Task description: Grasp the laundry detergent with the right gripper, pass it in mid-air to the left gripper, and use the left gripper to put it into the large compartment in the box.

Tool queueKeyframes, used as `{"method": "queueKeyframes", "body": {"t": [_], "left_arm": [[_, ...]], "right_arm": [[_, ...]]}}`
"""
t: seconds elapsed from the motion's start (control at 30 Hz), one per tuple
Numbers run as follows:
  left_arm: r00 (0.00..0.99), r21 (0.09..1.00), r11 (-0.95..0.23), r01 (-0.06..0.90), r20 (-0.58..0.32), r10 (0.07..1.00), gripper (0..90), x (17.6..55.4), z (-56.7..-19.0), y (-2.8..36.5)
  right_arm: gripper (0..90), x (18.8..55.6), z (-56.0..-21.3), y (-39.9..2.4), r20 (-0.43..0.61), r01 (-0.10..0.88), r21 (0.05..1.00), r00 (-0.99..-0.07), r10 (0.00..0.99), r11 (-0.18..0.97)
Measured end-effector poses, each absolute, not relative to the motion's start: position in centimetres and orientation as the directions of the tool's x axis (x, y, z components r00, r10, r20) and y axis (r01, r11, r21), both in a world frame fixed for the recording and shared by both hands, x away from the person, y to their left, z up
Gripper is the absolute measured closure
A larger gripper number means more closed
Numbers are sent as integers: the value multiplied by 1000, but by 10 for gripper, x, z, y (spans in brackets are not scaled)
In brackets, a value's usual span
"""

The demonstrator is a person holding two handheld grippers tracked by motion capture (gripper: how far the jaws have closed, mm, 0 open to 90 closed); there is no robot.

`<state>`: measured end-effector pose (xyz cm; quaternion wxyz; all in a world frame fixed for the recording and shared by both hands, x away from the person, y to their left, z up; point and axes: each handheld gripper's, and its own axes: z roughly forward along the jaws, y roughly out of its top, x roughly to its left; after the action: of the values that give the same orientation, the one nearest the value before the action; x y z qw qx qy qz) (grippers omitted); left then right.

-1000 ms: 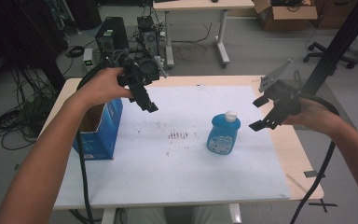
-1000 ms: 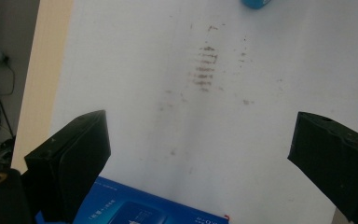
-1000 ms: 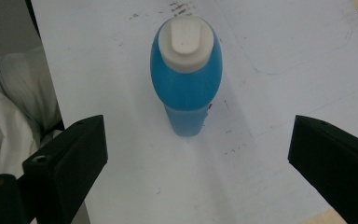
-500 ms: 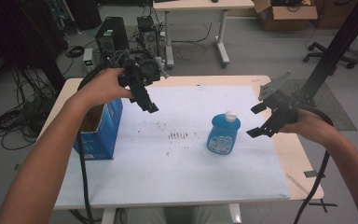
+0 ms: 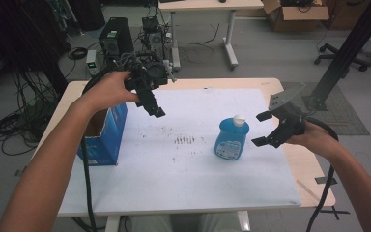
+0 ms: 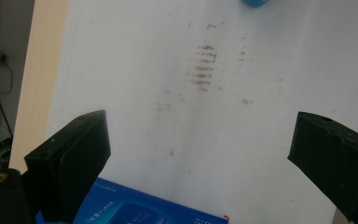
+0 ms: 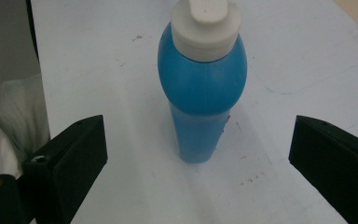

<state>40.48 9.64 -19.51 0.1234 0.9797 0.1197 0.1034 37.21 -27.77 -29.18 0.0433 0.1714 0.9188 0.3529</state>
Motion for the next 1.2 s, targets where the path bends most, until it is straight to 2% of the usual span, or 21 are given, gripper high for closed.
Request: {"method": "queueKeyframes", "body": {"t": [0.43, 0.77, 1.2], "left_arm": [[950, 266, -941, 210, 171, 261, 55, 405, -197, 96], [951, 260, -942, 213, 165, 260, 56, 406, -200, 96], [952, 259, -942, 214, 163, 261, 55, 407, -202, 95]], "right_arm": [[41, 369, -315, -282, 59, 291, 720, -930, 362, 630], [42, 367, -337, -287, 75, 289, 793, -920, 384, 537], [43, 364, -361, -291, 101, 291, 843, -911, 399, 452]]}}
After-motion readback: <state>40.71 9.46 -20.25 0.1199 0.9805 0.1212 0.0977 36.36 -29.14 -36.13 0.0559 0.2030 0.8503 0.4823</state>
